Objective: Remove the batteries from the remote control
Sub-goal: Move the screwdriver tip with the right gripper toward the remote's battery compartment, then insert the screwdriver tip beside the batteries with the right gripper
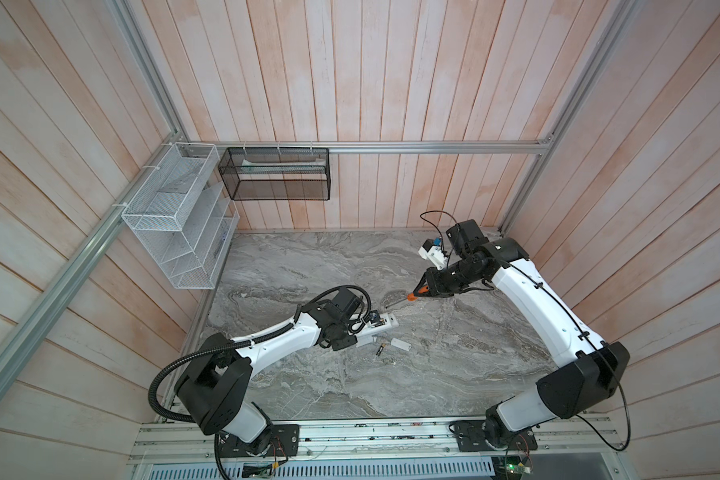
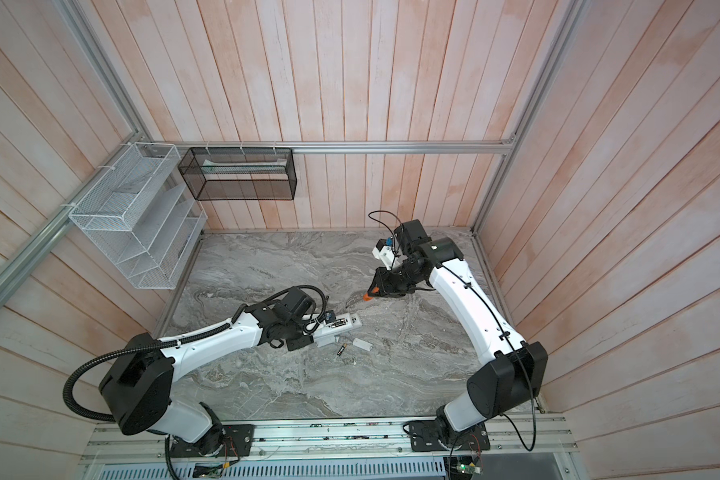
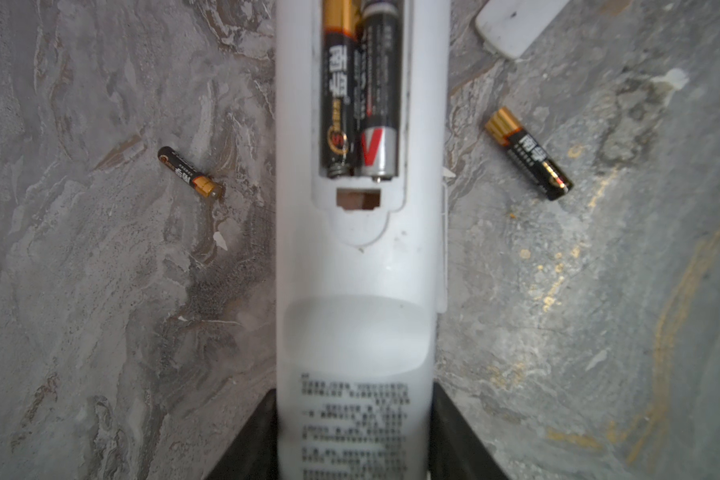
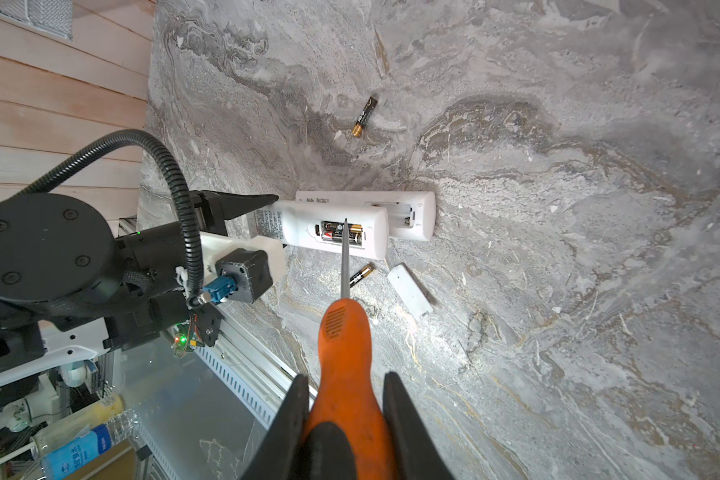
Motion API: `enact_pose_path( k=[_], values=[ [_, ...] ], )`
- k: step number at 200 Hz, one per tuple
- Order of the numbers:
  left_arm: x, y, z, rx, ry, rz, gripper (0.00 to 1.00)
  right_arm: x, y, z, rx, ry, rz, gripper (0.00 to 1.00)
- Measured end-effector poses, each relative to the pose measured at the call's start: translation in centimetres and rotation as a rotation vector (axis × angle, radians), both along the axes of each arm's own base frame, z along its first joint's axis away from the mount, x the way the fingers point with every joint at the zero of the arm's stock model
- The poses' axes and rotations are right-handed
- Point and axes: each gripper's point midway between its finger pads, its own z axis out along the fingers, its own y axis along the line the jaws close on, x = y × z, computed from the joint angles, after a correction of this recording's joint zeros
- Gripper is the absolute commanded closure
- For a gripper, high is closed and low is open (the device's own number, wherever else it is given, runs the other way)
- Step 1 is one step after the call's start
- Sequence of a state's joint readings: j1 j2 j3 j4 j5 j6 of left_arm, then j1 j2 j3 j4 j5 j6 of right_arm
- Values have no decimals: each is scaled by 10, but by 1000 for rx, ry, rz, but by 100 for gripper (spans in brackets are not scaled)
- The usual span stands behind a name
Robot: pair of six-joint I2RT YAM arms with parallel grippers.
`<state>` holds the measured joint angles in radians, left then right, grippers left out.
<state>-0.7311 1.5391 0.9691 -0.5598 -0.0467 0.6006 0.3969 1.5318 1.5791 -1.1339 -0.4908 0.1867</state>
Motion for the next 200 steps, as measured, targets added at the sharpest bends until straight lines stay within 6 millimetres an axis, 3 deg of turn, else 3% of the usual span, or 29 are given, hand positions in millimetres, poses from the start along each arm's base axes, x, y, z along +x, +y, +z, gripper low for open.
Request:
enact_pose_path(
  k=[36, 147, 200],
  values=[
    [2, 2, -1, 5, -1, 2, 83, -1, 2, -11, -10, 18, 13, 85],
    [-4, 3, 2, -19, -13, -20, 84, -17, 17, -21, -25, 37, 84, 85],
    [-8, 6, 3, -25, -21, -23, 84, -13, 14, -29, -62, 43, 73, 85]
  ],
)
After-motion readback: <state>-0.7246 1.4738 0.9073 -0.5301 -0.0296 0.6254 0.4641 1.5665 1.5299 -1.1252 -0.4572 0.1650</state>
